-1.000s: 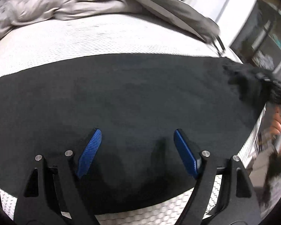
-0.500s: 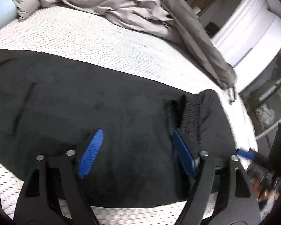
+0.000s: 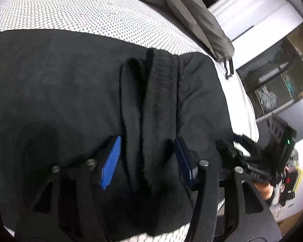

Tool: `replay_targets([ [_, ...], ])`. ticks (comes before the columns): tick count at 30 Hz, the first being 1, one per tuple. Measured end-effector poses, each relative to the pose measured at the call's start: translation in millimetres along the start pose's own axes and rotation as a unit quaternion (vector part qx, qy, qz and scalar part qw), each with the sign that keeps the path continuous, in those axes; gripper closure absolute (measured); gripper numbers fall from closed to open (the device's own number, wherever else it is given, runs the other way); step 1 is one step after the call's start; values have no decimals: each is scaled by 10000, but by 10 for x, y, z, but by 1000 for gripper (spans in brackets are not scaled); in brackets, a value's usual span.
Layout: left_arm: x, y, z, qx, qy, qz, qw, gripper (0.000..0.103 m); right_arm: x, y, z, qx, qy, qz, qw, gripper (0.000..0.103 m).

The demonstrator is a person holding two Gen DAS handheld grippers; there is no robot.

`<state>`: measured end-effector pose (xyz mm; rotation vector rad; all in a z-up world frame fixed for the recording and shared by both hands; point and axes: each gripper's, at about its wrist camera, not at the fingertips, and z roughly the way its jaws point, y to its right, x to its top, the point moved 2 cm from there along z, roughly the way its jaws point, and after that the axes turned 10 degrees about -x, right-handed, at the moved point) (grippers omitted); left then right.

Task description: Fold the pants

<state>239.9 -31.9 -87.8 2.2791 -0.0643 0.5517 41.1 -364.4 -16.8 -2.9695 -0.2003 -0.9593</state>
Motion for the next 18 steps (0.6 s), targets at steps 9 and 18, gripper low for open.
replay_targets([
  [9,79,116,-397,193,1140,91,9932,97,232,-48,-80,408,171,385,9983,33],
  [18,134,-643,-1110,1783,1656,-154,9698,103,322,-389,-19,790,93,225,9966,33],
])
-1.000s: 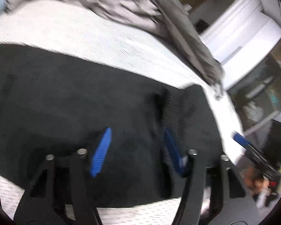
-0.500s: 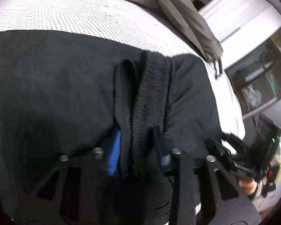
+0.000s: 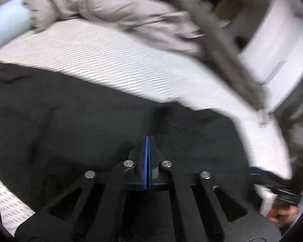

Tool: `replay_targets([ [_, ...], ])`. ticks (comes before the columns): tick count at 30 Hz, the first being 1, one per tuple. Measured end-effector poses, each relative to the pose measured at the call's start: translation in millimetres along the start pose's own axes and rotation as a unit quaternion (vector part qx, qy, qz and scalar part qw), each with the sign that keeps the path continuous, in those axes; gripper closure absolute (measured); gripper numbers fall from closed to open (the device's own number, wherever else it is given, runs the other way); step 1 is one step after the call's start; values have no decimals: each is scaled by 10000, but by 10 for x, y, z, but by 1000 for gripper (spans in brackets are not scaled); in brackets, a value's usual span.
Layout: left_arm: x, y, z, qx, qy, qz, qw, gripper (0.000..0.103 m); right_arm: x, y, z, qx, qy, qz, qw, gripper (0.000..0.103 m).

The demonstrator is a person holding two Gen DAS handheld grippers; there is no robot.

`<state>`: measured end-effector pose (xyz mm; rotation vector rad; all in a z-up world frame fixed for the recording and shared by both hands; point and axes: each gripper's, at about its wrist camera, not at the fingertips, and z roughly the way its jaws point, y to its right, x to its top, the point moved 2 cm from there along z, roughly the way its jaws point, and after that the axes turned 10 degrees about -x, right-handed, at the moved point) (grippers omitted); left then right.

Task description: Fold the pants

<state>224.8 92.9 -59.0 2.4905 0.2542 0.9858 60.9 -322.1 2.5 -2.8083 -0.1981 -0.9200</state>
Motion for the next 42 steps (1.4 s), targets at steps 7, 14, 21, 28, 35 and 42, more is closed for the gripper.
replay_targets([
  [7,-51,-212,-22,-237,-342,-225,9989,101,-51,64,16,-104,-107,11,9999,33],
  [14,-105,167,-256,-448,-176,180,9987,60,-474,249,-152,606,-676,-213,9956,33],
  [21,-269,710,-101,-267,-360,712,9965,55,-708,445,-320,1392,-696,358,9872,79],
  [28,-238,1288,-98,-72,8,1148,9934,52,-756,338,-323,943,-823,62,9921,88],
  [35,-164,1430,-123,1058,231,1527,9823,50,-772,508,-410,1121,-744,316,9904,68],
  [42,-359,1836,-253,58,485,1921,9802,41,-769,581,-398,1203,-864,358,9883,65],
])
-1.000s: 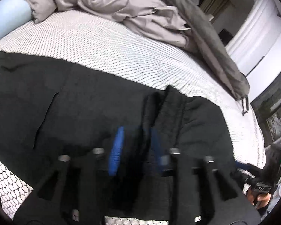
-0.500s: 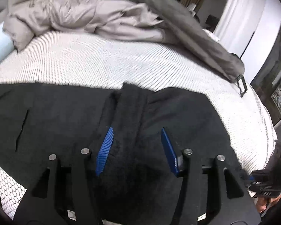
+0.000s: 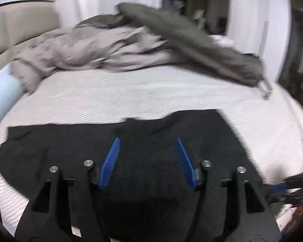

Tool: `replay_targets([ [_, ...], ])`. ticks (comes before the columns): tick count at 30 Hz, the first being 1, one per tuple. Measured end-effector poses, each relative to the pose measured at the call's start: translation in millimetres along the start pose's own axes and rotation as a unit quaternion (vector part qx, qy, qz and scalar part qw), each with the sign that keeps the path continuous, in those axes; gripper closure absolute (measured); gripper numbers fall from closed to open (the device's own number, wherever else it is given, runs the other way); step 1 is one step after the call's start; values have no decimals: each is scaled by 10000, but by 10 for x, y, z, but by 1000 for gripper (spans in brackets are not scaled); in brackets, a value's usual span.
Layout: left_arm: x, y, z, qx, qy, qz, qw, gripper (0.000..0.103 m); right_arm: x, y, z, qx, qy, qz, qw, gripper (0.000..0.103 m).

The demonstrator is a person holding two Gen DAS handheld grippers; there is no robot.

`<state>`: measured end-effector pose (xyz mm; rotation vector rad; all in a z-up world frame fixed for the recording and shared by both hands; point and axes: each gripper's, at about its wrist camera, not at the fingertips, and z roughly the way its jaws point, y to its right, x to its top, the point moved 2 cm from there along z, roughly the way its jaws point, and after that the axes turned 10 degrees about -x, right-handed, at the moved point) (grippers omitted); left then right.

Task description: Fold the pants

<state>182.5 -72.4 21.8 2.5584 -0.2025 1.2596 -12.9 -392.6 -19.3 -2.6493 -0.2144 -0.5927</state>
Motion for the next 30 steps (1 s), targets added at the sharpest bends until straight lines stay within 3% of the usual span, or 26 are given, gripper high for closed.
replay_targets([
  [2,-37,295,141,-594,-198,169,9979,38,6,-21,20,84,3,36,10000,61],
  [4,-133,650,372,-1177,-592,380,9906,38,25,-21,38,162,-3,113,9998,61],
  [7,-328,1067,748,-1854,-1388,606,9709,38,46,5,32,276,65,202,9994,61],
  [8,-388,1139,877,-1826,-1662,673,9667,38,54,0,25,230,164,177,9994,70],
  [9,-479,1186,999,-1575,-1900,714,9664,38,51,-22,33,204,212,58,9996,89],
  [11,-503,1157,1105,-1394,-1871,585,9706,39,12,-39,91,172,120,23,9998,96],
  [14,-456,1125,1100,-1218,-1799,399,9753,39,-111,-20,117,497,-121,164,9986,100],
  [19,-376,973,1043,-1093,-1640,109,9803,39,-261,-15,22,340,-584,-52,9977,97],
  [21,-344,946,905,-1118,-1449,163,9830,39,-195,77,-238,126,-94,60,9999,87],
  [24,-452,1125,633,-1410,-1286,691,9792,36,-65,195,-506,309,600,386,9970,66],
  [25,-509,1200,582,-1502,-1304,902,9759,34,-30,205,-511,317,688,434,9962,65],
  [28,-772,1427,564,-1488,-1551,1621,9631,31,68,159,-298,210,529,431,9974,62],
  [30,-931,1476,586,-1307,-1541,1802,9626,30,131,114,-38,126,246,409,9988,62],
])
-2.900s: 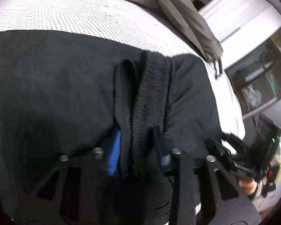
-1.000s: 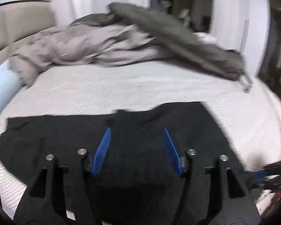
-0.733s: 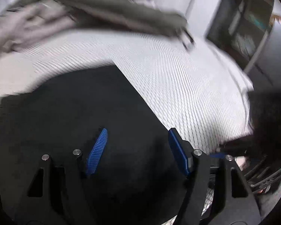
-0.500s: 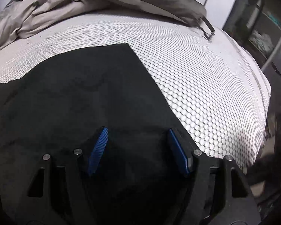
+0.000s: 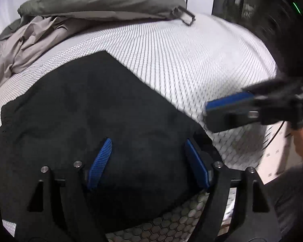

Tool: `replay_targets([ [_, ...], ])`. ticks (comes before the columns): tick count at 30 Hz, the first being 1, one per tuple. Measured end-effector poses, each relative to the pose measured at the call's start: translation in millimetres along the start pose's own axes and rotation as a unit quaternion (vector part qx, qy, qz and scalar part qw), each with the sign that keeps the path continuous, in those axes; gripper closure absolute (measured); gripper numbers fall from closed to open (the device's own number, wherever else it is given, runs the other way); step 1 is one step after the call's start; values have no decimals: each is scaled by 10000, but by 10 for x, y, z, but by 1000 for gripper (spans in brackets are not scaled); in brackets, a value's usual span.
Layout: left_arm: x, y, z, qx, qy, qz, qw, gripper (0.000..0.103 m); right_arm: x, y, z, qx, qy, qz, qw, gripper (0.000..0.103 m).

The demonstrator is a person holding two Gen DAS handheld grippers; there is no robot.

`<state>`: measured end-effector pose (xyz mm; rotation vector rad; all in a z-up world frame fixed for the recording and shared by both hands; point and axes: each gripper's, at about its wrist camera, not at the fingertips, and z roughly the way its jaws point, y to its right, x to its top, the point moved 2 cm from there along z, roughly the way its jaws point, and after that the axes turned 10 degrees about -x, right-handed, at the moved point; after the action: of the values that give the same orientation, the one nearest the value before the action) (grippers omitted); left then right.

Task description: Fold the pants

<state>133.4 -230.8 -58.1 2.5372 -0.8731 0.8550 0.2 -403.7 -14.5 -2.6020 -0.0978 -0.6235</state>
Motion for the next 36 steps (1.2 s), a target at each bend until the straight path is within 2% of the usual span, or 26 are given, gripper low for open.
replay_targets([
  [2,-41,2,9,1,25,60,10000,30,53,-35,226,-43,-213,48,9998,62],
  [5,-60,-48,19,-124,-32,-75,9999,30,116,-76,422,-93,-210,28,9997,62],
  [8,-62,-78,91,-41,-105,-83,9999,29,268,-62,535,-216,-151,-18,9997,72],
  [12,-61,-107,137,-139,-145,-136,9997,29,594,25,761,-194,-284,204,9992,83],
  [19,-71,-152,155,-227,-192,-78,9995,29,1582,241,1156,-175,-338,577,9976,84],
  [25,-74,-209,163,-322,-183,-46,9993,26,2345,262,1421,-743,-107,532,9958,84],
  [28,-74,-245,131,-479,-88,-63,9988,23,2408,235,1486,-898,-110,572,9942,84],
  [30,-58,-291,65,-571,29,-150,9983,23,2376,206,1395,-854,-1,601,9945,82],
  [33,-32,-367,-136,-612,172,-170,9978,23,2036,192,1068,-976,114,610,9933,80],
  [36,-24,-573,-358,-446,379,-330,9977,23,1473,190,754,-808,71,699,9942,76],
])
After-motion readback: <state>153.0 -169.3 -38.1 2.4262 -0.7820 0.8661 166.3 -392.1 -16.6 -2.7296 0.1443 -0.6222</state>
